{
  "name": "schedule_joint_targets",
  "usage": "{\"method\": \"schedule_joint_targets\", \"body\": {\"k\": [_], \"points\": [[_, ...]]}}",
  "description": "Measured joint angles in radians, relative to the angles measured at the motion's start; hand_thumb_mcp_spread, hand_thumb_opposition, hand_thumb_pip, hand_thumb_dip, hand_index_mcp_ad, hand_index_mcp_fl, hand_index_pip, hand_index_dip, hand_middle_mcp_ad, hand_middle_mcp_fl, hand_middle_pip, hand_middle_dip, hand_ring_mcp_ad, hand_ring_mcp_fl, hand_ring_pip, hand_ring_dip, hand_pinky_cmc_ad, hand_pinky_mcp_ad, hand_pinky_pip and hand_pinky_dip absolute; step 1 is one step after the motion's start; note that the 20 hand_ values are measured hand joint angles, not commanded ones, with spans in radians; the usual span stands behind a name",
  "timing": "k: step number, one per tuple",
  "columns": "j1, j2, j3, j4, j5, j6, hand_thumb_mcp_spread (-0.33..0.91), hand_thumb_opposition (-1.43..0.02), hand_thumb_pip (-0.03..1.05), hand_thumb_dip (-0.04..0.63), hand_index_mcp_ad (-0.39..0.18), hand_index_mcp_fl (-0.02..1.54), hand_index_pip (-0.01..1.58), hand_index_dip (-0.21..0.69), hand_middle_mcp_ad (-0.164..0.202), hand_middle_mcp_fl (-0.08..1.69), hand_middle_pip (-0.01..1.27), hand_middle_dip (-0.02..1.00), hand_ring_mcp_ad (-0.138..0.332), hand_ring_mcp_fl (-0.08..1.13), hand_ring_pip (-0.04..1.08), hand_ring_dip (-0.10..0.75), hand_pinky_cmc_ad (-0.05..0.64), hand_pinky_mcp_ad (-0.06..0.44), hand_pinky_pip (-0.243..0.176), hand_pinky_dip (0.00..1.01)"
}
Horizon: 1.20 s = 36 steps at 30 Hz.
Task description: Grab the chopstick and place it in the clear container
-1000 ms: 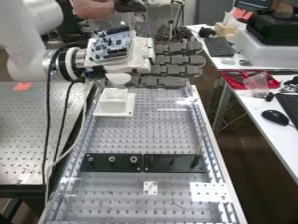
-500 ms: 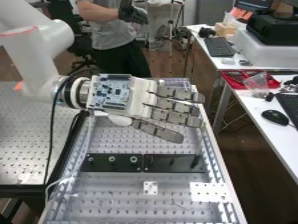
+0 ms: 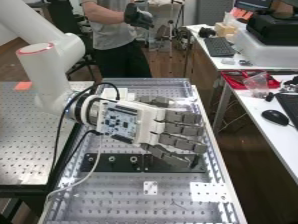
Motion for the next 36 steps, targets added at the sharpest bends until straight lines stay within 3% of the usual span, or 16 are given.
{"method": "schedule_joint_targets", "body": {"k": [4, 13, 20, 23, 28, 31, 36], "points": [[0.002, -0.02, 0.017, 0.005, 0.015, 0.036, 0.41, -0.75, 0.76, 0.291, 0.019, 0.24, 1.03, 0.087, 0.077, 0.44, 0.41, 0.52, 0.063, 0.21, 0.09, 0.215, 0.127, 0.201, -0.11, 0.27], [0.014, -0.076, 0.067, -0.007, 0.043, 0.103, 0.42, -0.76, 0.75, 0.291, 0.01, 0.19, 1.04, 0.033, 0.077, 0.48, 0.46, 0.53, 0.058, 0.24, 0.08, 0.257, 0.14, 0.199, -0.105, 0.22], [0.018, -0.116, 0.097, -0.013, 0.074, 0.162, 0.44, -0.77, 0.75, 0.29, -0.002, 0.16, 1.09, 0.031, 0.075, 0.51, 0.54, 0.54, 0.056, 0.3, 0.09, 0.286, 0.138, 0.202, -0.077, 0.2], [0.02, -0.127, 0.108, -0.015, 0.083, 0.169, 0.44, -0.77, 0.75, 0.304, -0.003, 0.15, 1.17, 0.031, 0.075, 0.52, 0.57, 0.54, 0.058, 0.32, 0.09, 0.304, 0.15, 0.202, -0.044, 0.19], [0.027, -0.146, 0.124, -0.005, 0.1, 0.177, 0.47, -0.79, 0.74, 0.312, -0.003, 0.17, 1.27, 0.031, 0.075, 0.51, 0.6, 0.56, 0.051, 0.35, 0.09, 0.316, 0.147, 0.199, -0.047, 0.19], [0.03, -0.155, 0.138, -0.014, 0.096, 0.176, 0.47, -0.79, 0.72, 0.312, -0.005, 0.19, 1.31, 0.035, 0.075, 0.53, 0.62, 0.57, 0.051, 0.37, 0.09, 0.33, 0.161, 0.199, -0.012, 0.19], [0.033, -0.166, 0.156, -0.024, 0.09, 0.155, 0.5, -0.79, 0.68, 0.312, -0.007, 0.14, 1.38, 0.031, 0.075, 0.51, 0.63, 0.59, 0.056, 0.36, 0.09, 0.356, 0.194, 0.201, -0.012, 0.18]]}}
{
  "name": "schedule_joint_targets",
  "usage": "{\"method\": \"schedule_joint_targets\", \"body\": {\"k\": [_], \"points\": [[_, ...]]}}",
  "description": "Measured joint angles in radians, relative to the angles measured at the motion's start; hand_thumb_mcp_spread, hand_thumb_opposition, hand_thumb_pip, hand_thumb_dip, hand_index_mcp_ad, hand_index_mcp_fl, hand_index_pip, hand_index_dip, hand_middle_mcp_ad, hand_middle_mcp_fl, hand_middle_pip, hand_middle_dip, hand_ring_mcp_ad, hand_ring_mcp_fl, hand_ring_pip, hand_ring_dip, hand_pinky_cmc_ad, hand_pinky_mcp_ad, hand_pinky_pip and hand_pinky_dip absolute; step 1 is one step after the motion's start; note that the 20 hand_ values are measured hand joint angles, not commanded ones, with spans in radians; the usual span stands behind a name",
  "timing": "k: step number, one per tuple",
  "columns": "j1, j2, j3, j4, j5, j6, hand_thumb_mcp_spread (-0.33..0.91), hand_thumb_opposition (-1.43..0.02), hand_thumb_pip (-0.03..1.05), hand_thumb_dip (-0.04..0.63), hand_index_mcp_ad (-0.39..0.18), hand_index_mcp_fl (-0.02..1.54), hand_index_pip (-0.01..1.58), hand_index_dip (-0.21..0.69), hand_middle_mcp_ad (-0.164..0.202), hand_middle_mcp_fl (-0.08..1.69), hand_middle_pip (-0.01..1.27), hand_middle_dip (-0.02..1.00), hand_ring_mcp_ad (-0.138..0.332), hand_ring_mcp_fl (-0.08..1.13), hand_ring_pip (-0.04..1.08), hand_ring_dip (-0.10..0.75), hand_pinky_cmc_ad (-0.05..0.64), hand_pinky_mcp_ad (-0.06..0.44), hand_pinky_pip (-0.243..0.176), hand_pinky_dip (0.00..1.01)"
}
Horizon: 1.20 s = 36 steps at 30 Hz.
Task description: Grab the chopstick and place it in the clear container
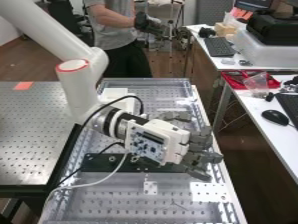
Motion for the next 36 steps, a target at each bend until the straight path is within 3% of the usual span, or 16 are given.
{"method": "schedule_joint_targets", "body": {"k": [8, 14, 17, 21, 36], "points": [[0.001, -0.013, 0.021, -0.019, 0.002, -0.014, 0.54, -0.79, 0.66, 0.312, -0.024, 0.01, 1.42, 0.044, 0.077, 0.42, 0.68, 0.63, 0.04, 0.38, 0.09, 0.394, 0.211, 0.199, -0.012, 0.18], [0.003, -0.023, 0.036, -0.035, 0.007, -0.019, 0.57, -0.81, 0.66, 0.312, -0.038, 0.01, 1.44, 0.082, 0.077, 0.37, 0.75, 0.68, 0.038, 0.38, 0.09, 0.449, 0.253, 0.201, -0.012, 0.18], [0.005, -0.027, 0.041, -0.037, 0.008, -0.021, 0.6, -0.81, 0.66, 0.312, -0.038, 0.01, 1.46, 0.084, 0.075, 0.37, 0.78, 0.69, 0.009, 0.4, 0.09, 0.461, 0.255, 0.199, -0.012, 0.18], [0.008, -0.03, 0.044, -0.045, 0.004, -0.027, 0.61, -0.82, 0.66, 0.312, -0.038, 0.01, 1.5, 0.105, 0.075, 0.35, 0.8, 0.7, 0.005, 0.41, 0.09, 0.499, 0.278, 0.197, -0.012, 0.18], [0.014, -0.036, 0.056, -0.064, 0.006, -0.042, 0.61, -0.82, 0.66, 0.312, -0.037, 0.0, 1.52, 0.108, 0.07, 0.37, 0.85, 0.72, 0.003, 0.45, 0.08, 0.515, 0.295, 0.197, 0.0, 0.18]]}}
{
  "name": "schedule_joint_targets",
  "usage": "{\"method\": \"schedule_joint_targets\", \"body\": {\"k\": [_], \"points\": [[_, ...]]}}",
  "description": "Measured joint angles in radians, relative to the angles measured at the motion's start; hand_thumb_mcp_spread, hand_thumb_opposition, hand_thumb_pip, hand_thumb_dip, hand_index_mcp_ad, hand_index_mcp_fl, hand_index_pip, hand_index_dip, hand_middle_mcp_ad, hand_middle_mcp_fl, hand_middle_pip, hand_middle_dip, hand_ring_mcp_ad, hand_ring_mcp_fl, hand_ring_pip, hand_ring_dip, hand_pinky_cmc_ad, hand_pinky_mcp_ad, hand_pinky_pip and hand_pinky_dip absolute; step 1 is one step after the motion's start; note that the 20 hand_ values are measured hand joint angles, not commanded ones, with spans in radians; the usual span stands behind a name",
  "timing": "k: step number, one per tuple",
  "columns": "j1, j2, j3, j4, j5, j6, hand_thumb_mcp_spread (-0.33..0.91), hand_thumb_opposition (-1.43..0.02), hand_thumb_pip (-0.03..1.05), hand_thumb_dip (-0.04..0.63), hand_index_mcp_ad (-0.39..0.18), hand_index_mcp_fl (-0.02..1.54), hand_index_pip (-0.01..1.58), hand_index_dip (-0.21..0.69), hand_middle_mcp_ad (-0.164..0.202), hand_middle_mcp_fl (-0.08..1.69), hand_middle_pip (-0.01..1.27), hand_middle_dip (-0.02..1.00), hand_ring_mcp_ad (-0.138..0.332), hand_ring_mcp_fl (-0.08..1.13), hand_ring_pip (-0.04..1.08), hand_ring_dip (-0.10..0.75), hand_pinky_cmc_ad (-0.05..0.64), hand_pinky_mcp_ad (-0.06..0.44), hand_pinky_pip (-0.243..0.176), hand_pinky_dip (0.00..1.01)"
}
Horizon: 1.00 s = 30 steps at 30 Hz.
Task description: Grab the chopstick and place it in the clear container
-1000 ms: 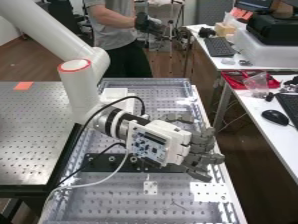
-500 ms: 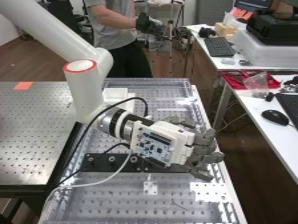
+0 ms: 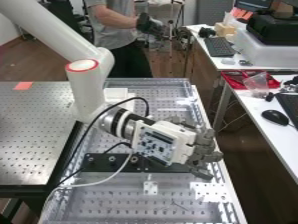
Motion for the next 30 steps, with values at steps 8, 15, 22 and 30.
{"method": "schedule_joint_targets", "body": {"k": [8, 15, 22, 30], "points": [[0.001, -0.006, 0.011, -0.007, 0.009, -0.001, 0.61, -0.82, 0.66, 0.311, -0.038, 0.07, 1.5, 0.105, 0.066, 0.41, 0.86, 0.72, 0.005, 0.48, 0.09, 0.529, 0.316, 0.201, 0.012, 0.18], [-0.001, -0.008, 0.014, -0.004, 0.022, -0.002, 0.61, -0.82, 0.6, 0.309, -0.042, 0.15, 1.48, 0.108, 0.066, 0.46, 0.87, 0.72, -0.002, 0.53, 0.09, 0.534, 0.316, 0.201, 0.026, 0.18], [-0.001, -0.009, 0.015, 0.0, 0.02, 0.001, 0.61, -0.83, 0.59, 0.312, -0.044, 0.23, 1.46, 0.093, 0.063, 0.53, 0.87, 0.72, -0.003, 0.56, 0.09, 0.546, 0.34, 0.199, 0.045, 0.18], [0.0, -0.01, 0.016, 0.0, 0.021, 0.001, 0.61, -0.85, 0.58, 0.312, -0.044, 0.26, 1.45, 0.086, 0.063, 0.57, 0.87, 0.72, -0.009, 0.58, 0.09, 0.559, 0.347, 0.202, 0.049, 0.18]]}}
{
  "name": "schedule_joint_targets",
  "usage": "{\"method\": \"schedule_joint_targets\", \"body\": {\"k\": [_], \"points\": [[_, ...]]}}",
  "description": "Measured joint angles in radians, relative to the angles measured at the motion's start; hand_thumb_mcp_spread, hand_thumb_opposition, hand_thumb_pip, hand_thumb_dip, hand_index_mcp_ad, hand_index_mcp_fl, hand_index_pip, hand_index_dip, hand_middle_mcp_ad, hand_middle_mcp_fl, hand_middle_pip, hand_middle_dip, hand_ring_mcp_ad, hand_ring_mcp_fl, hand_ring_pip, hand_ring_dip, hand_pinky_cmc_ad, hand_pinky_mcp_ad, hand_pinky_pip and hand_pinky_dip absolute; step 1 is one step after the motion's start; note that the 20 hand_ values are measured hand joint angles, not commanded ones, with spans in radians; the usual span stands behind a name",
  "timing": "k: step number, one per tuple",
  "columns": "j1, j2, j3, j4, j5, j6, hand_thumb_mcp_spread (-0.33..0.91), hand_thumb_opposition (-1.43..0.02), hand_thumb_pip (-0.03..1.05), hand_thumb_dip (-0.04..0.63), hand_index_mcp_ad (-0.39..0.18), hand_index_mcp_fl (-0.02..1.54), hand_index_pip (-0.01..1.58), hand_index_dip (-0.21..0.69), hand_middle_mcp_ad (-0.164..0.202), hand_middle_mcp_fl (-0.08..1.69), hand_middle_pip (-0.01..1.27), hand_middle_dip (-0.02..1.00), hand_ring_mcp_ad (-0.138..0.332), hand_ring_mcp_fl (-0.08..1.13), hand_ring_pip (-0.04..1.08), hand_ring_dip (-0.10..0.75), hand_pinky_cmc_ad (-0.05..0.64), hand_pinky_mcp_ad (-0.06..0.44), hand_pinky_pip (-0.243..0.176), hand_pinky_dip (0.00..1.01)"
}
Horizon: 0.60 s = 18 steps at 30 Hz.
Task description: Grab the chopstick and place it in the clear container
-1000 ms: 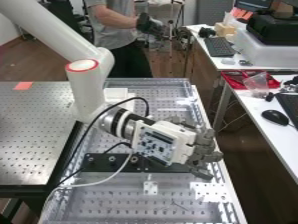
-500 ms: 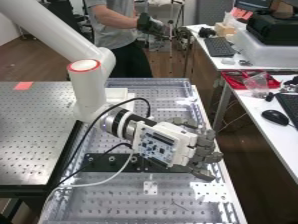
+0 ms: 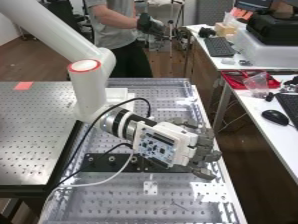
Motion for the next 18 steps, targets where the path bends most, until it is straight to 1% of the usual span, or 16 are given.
{"method": "schedule_joint_targets", "body": {"k": [6, 9, 11, 13, 14, 15, 18], "points": [[0.001, 0.0, 0.0, 0.0, -0.002, 0.002, 0.61, -0.85, 0.58, 0.312, -0.045, 0.27, 1.45, 0.084, 0.063, 0.58, 0.87, 0.72, -0.009, 0.58, 0.09, 0.557, 0.344, 0.199, 0.051, 0.18], [0.003, -0.001, 0.0, 0.001, -0.001, 0.003, 0.61, -0.85, 0.58, 0.312, -0.056, 0.27, 1.45, 0.079, 0.066, 0.58, 0.82, 0.72, -0.009, 0.58, 0.09, 0.557, 0.344, 0.199, 0.051, 0.18], [0.004, -0.001, 0.0, 0.002, 0.002, 0.004, 0.61, -0.86, 0.58, 0.312, -0.056, 0.27, 1.45, 0.077, 0.063, 0.58, 0.82, 0.72, -0.009, 0.58, 0.09, 0.557, 0.353, 0.202, 0.051, 0.18], [0.004, -0.001, -0.001, 0.005, 0.003, 0.004, 0.61, -0.86, 0.58, 0.312, -0.056, 0.27, 1.43, 0.08, 0.068, 0.57, 0.8, 0.72, -0.01, 0.57, 0.09, 0.557, 0.354, 0.199, 0.047, 0.18], [0.005, -0.001, -0.002, 0.008, 0.003, 0.004, 0.61, -0.86, 0.58, 0.312, -0.056, 0.27, 1.43, 0.08, 0.063, 0.58, 0.79, 0.72, -0.007, 0.56, 0.09, 0.557, 0.354, 0.199, 0.051, 0.18], [0.005, 0.0, -0.003, 0.011, 0.002, 0.004, 0.61, -0.86, 0.58, 0.312, -0.056, 0.27, 1.43, 0.08, 0.068, 0.57, 0.77, 0.72, -0.01, 0.56, 0.09, 0.557, 0.354, 0.199, 0.051, 0.18], [0.006, 0.0, -0.005, 0.014, 0.004, 0.006, 0.61, -0.86, 0.59, 0.309, -0.063, 0.27, 1.43, 0.077, 0.065, 0.58, 0.77, 0.72, -0.007, 0.54, 0.09, 0.557, 0.361, 0.199, 0.051, 0.18]]}}
